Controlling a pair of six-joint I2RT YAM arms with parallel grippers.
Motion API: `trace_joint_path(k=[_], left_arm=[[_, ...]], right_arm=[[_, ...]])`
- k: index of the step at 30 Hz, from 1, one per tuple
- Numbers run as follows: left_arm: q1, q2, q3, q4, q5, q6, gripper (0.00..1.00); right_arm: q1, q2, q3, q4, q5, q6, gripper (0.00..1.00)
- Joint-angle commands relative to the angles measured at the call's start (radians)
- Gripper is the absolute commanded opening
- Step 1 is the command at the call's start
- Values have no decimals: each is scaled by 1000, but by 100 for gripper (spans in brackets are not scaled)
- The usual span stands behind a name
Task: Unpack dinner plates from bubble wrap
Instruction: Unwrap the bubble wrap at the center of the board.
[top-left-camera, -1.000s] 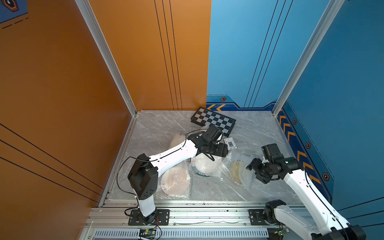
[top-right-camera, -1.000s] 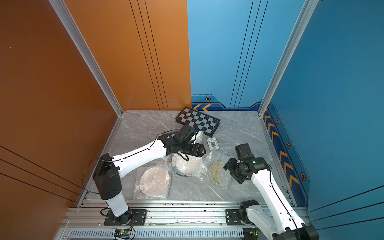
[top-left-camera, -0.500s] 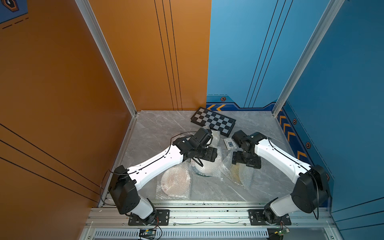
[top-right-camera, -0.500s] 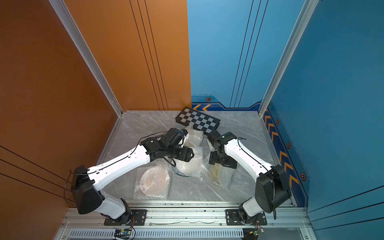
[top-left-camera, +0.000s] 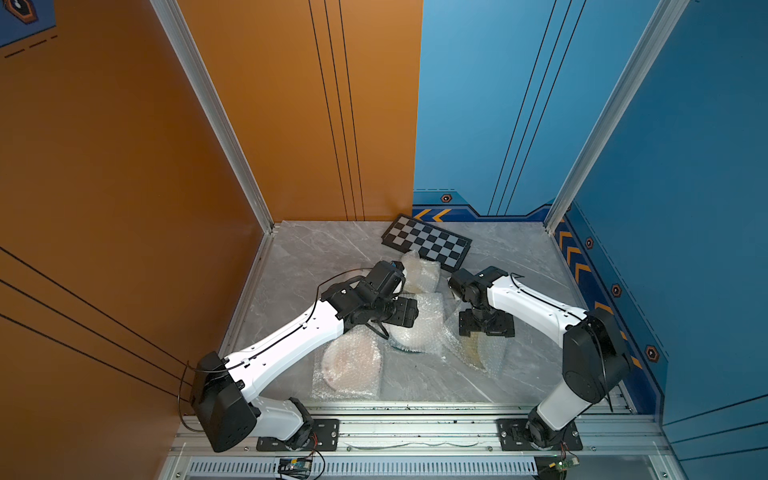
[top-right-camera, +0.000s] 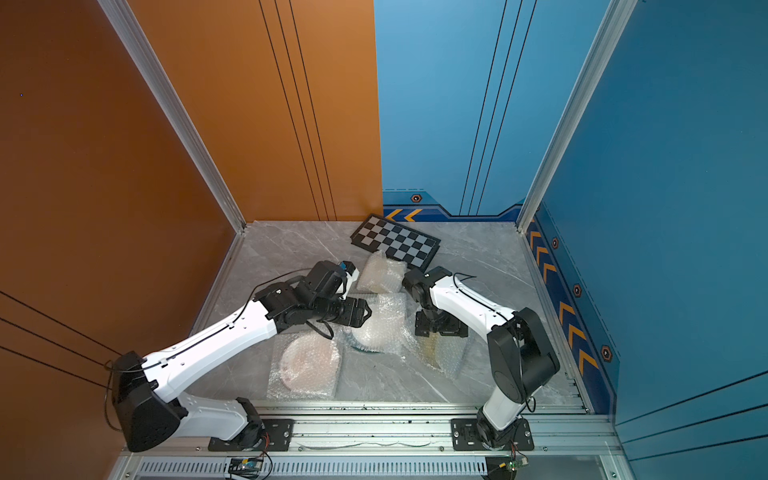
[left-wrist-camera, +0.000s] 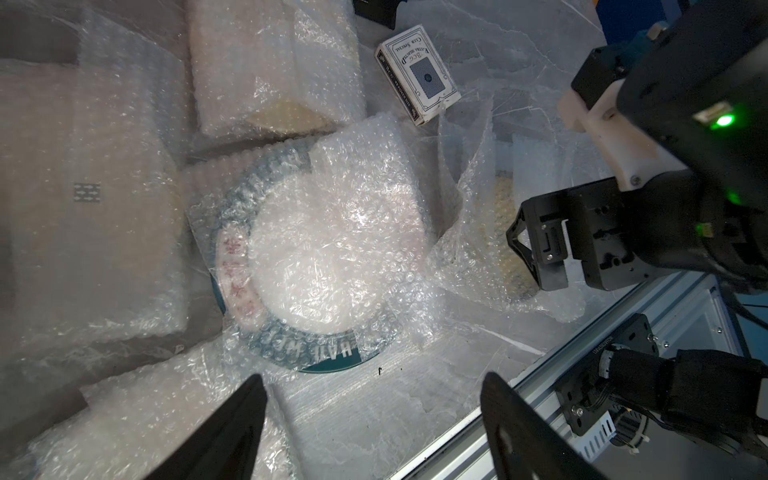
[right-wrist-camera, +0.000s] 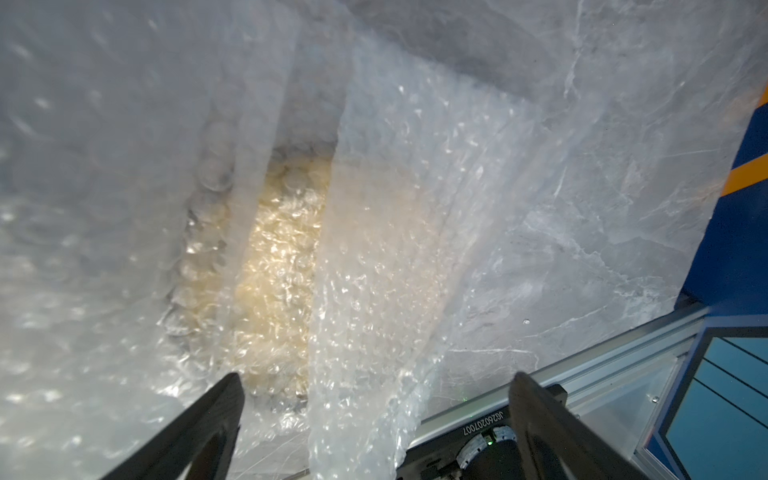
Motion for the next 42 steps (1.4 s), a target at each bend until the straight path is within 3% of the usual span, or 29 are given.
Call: trace_joint_path(k=[1, 9, 22, 27, 31, 32, 36, 42], left_arm=[[11, -2, -9, -4, -5, -4, 83], [11, 39, 12, 15, 26, 2, 83], [-94, 194, 143, 15, 43, 34, 83], [-148, 270, 185, 16, 62, 18, 82], [-164, 285, 185, 15, 64, -5, 81], [-165, 283, 181, 16, 66, -10, 80], [-163, 256, 159, 15, 51, -24, 79], [-155, 191, 98, 15, 16, -67, 79]], right_arm=[[-4, -30, -55, -25, 27, 21, 100], [-56, -136, -156, -13, -1, 55, 100], [-262, -595, -365, -105, -97, 170, 100], [-312, -743, -290, -216, -75, 200, 100], [-205, -783, -76, -251, 57, 224, 97], [-185, -776, -42, -204, 35, 199, 97], [-178, -674, -68, 71, -284, 157, 94], [-147, -532, -176, 443, -505, 173, 89]])
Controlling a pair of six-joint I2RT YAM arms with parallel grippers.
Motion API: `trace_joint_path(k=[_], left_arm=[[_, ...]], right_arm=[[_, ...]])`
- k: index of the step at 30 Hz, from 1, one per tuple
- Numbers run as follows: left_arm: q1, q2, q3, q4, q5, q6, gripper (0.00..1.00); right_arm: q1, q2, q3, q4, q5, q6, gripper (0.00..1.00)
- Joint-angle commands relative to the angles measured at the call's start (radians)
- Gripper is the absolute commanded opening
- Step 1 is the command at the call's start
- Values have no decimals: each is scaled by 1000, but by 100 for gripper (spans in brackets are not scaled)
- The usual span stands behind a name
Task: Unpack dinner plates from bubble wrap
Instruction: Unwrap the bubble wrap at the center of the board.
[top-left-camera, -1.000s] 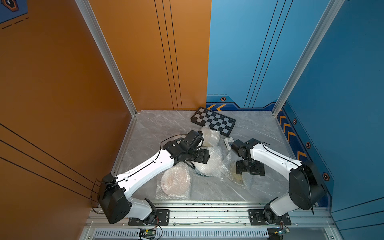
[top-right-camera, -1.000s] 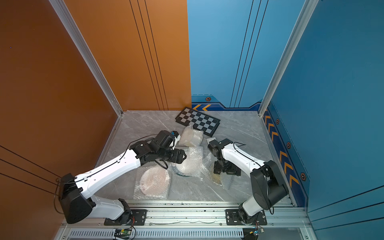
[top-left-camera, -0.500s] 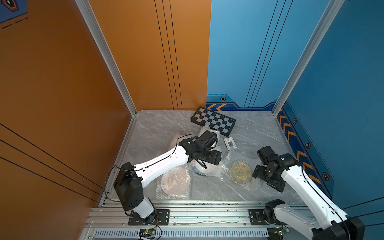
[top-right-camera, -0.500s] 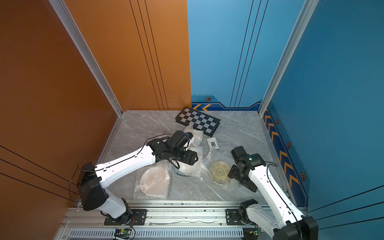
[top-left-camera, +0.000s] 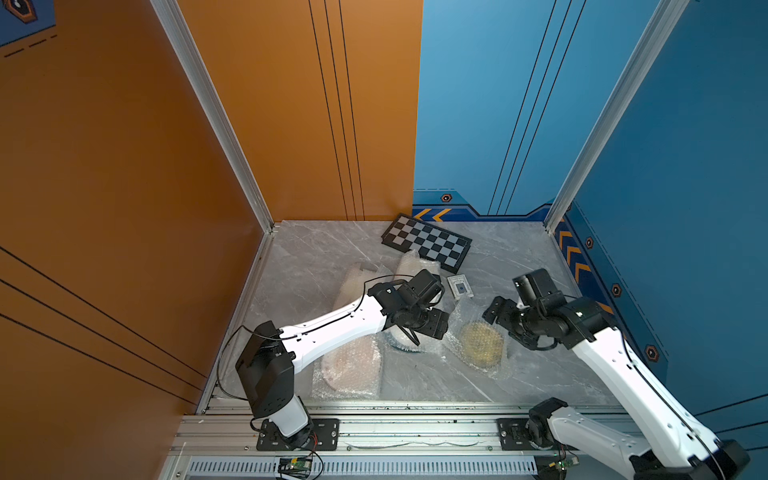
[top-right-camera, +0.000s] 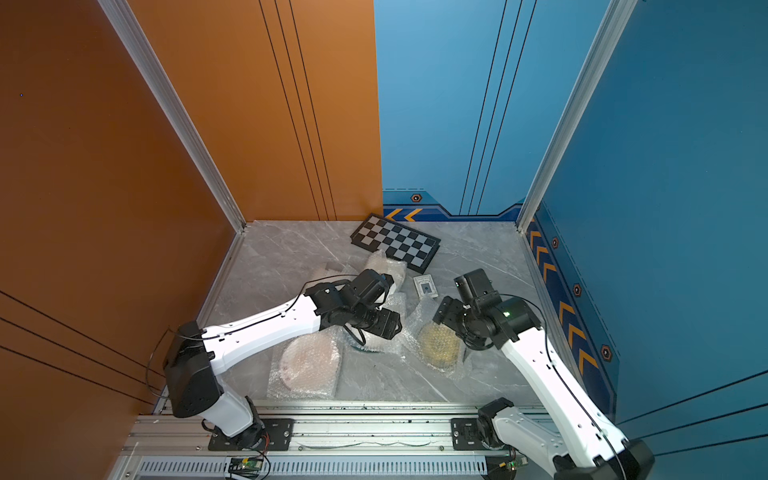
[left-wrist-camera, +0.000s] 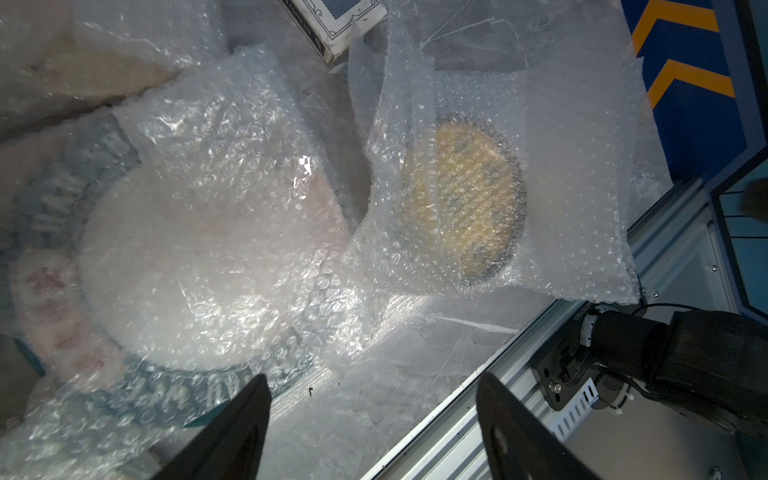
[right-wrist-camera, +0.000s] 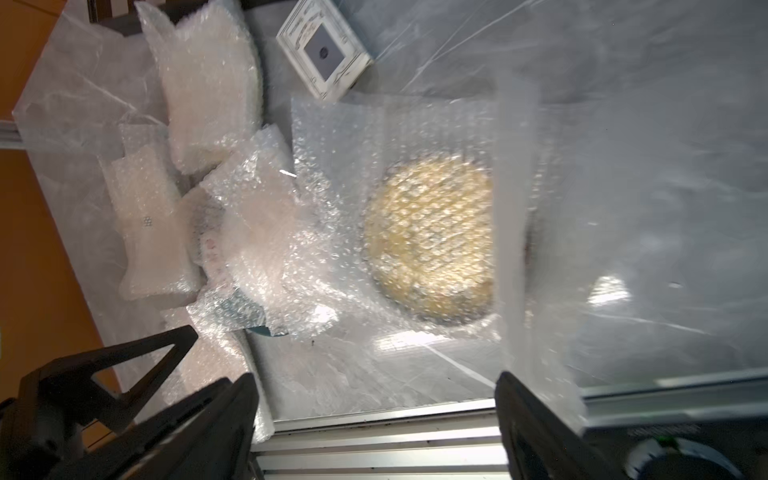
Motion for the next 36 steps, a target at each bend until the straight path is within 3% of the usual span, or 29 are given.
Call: trace_joint_path(k=[1, 6, 11, 15, 20, 27, 32, 36], left_arm=[[6, -62, -43, -10, -32, -41, 79], [6, -97, -78, -10, -50, -59, 79], [6, -106, -92, -10, -43, -65, 79], [5, -94, -95, -9, -30, -61, 79], [4, -74, -96, -11, -16, -60, 78], [4, -87, -111, -10, -26, -76, 78], [8, -114, -137, -10, -32, -94, 78], [8, -131, -156, -10, -40, -111, 77]], right_arm=[[3, 99, -32, 245, -191, -21, 89], [-30, 209, -104, 246, -195, -18, 87], [-181, 83, -284, 221, -179, 43, 87], [-280, 10, -357, 115, -158, 5, 89], [-173, -12, -276, 138, -130, -47, 88], [-36, 153, -268, 389, -250, 7, 84], [-50, 244, -331, 574, -279, 74, 81], [-129, 256, -383, 615, -264, 82, 79]])
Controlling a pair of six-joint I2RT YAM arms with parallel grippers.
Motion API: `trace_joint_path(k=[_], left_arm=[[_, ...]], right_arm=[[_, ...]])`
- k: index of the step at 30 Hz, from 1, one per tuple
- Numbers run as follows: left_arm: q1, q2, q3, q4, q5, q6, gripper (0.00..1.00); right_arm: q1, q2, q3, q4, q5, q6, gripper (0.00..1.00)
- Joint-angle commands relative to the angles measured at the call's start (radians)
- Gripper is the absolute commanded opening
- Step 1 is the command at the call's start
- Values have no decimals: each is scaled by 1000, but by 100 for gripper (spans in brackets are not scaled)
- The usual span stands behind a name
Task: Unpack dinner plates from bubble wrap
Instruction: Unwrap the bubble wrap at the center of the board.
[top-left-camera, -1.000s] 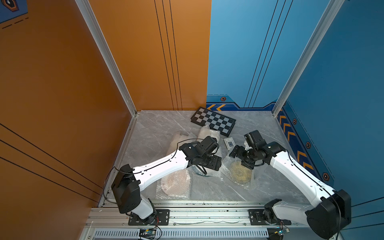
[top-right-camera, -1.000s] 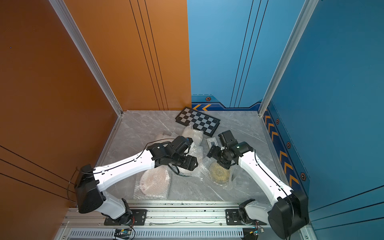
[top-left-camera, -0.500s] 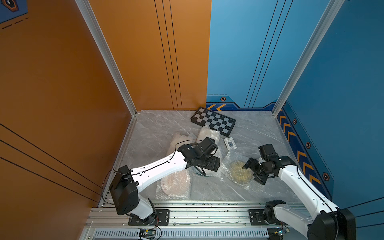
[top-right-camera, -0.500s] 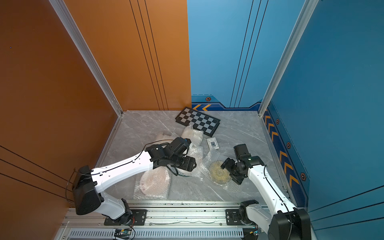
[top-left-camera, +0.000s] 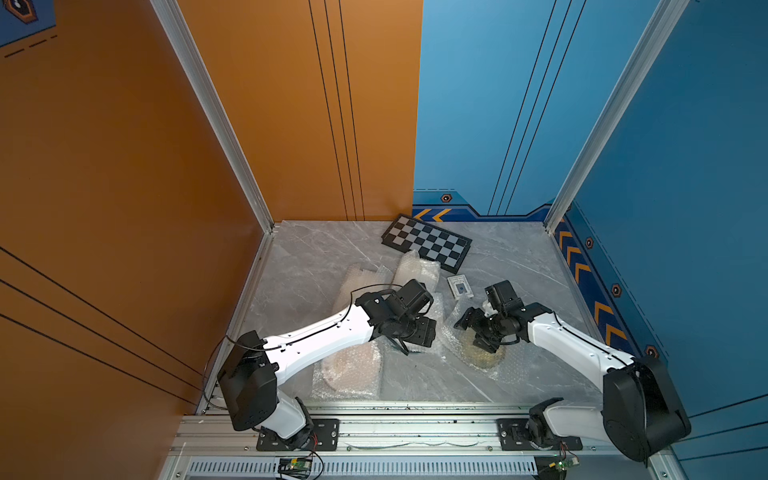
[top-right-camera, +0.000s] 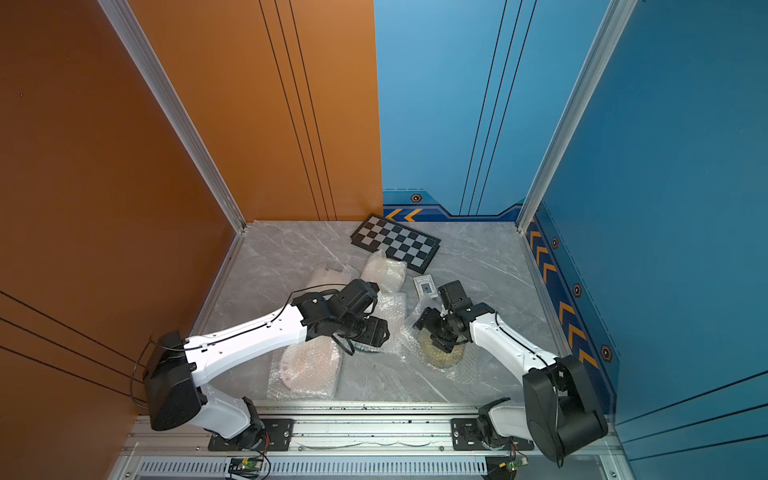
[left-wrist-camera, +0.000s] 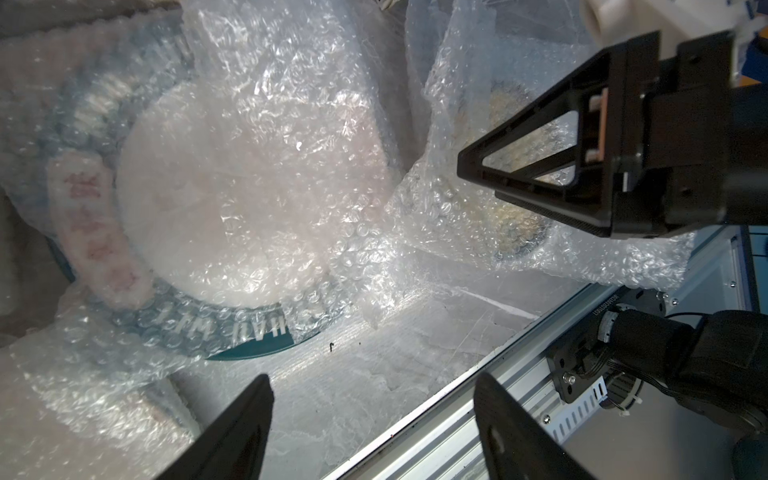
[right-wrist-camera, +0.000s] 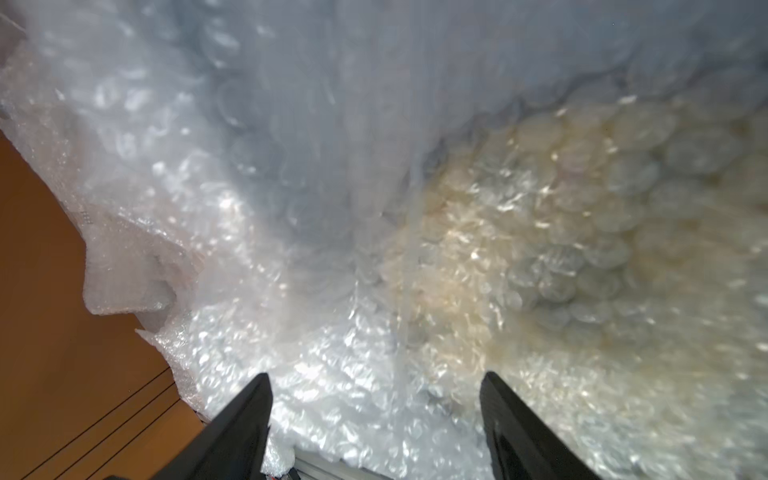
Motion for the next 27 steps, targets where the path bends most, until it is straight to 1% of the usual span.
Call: trace_joint_path(k=[1, 7, 10, 15, 18, 21, 24, 27], left_arm=[[8, -34, -18, -9, -14, -22, 77], [8, -15, -8, -9, 0, -19, 77], [3, 6, 8, -9, 7, -11, 77], [-13, 56, 50, -9, 35, 1, 77], [-37, 104, 85, -8, 58, 8, 76], [-69, 147, 118, -8, 69, 6, 76], [-102, 200, 148, 18, 95, 4, 76], [-132, 268, 191, 42, 135, 6, 76]], right_arm=[[-77, -12, -55, 75, 6, 29, 78], [-248, -110, -151, 67, 29, 40, 78], [-305, -138, -181, 48, 38, 41, 78], [-364, -192, -214, 26, 52, 47, 78], [-368, -227, -187, 13, 7, 35, 79], [-365, -300, -92, -102, 40, -20, 83], [-417, -336, -42, -211, 35, -53, 86], [-475, -350, -35, -257, 25, -82, 87]])
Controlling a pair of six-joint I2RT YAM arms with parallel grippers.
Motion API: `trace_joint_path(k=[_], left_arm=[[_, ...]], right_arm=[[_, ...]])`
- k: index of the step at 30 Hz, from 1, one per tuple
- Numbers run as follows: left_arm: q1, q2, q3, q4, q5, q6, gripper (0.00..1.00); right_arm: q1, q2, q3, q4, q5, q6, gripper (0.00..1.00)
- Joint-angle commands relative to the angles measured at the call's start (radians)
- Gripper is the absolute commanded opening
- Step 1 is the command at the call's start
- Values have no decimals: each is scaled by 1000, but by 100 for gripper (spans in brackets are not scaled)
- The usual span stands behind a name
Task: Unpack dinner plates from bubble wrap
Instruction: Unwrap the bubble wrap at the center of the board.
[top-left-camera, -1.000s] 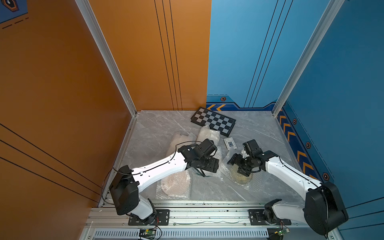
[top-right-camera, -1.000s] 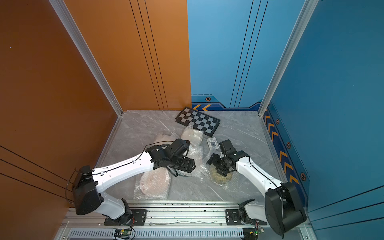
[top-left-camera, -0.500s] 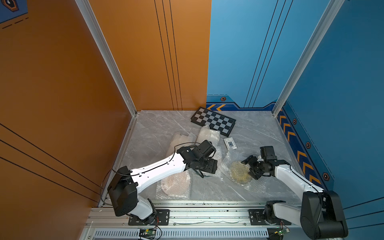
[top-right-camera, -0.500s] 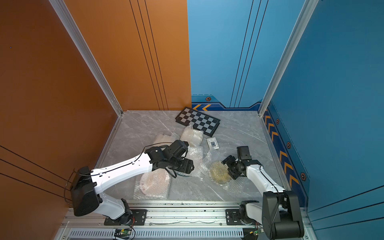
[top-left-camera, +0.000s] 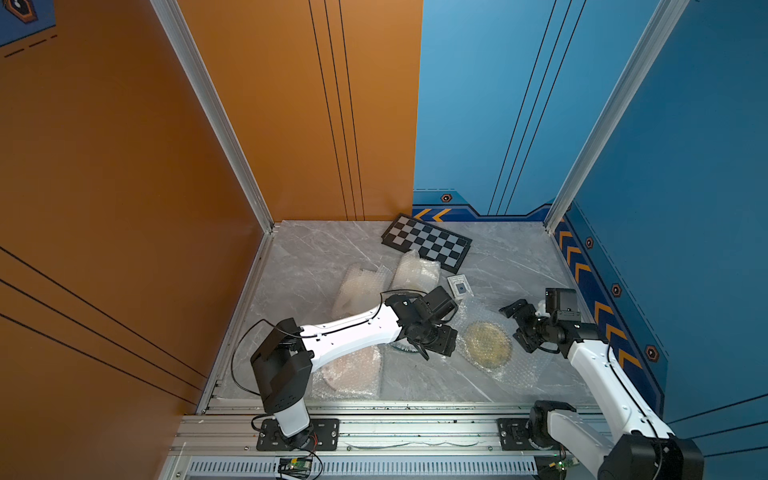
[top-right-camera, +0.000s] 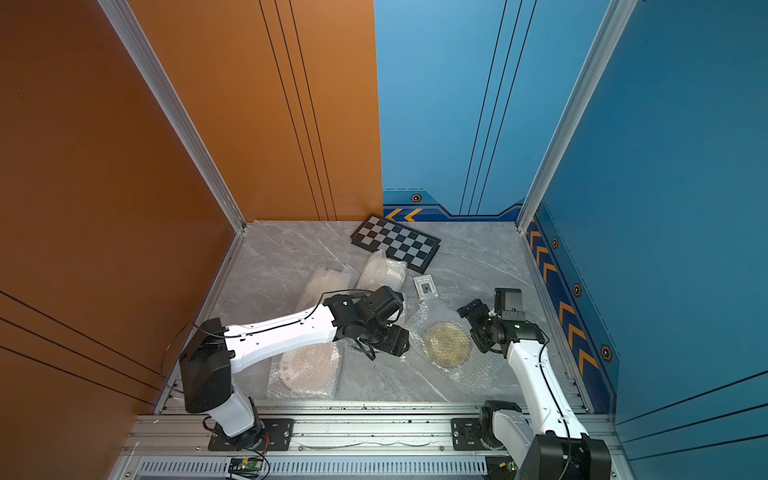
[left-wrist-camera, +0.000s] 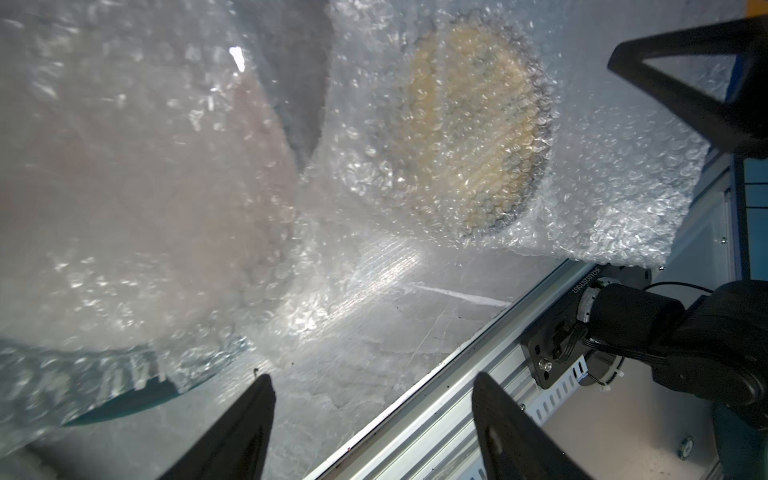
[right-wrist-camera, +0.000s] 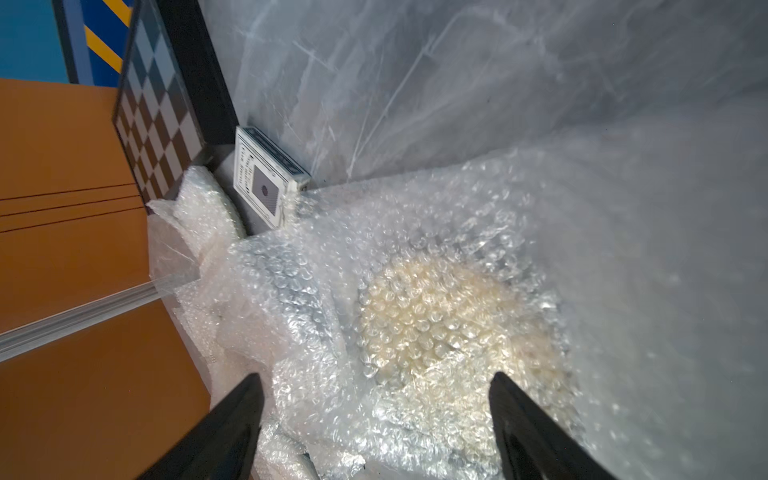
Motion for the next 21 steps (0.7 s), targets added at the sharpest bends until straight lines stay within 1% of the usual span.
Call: trace_joint_path(k=[1, 3, 9, 14, 17, 21], left_arm=[[-33, 73, 62, 26, 69, 22, 76], [-47, 120, 100, 27, 89, 33, 76], [-72, 253, 189, 50, 151, 43, 76], [-67, 351, 252, 58, 155, 38, 75], [-57, 402, 309, 59, 160, 44, 75], [-20, 459, 377, 59, 169, 46, 74]], right_arm=[[-50, -7, 13, -141, 10, -60, 88], [-72, 0, 19, -150, 9, -66, 88], [-82, 39, 82, -150, 27, -69, 90], [-89, 44, 125, -177, 44, -81, 92], [-99, 59, 158, -272, 105, -112, 95], [-120, 54, 191, -378, 193, -170, 96]])
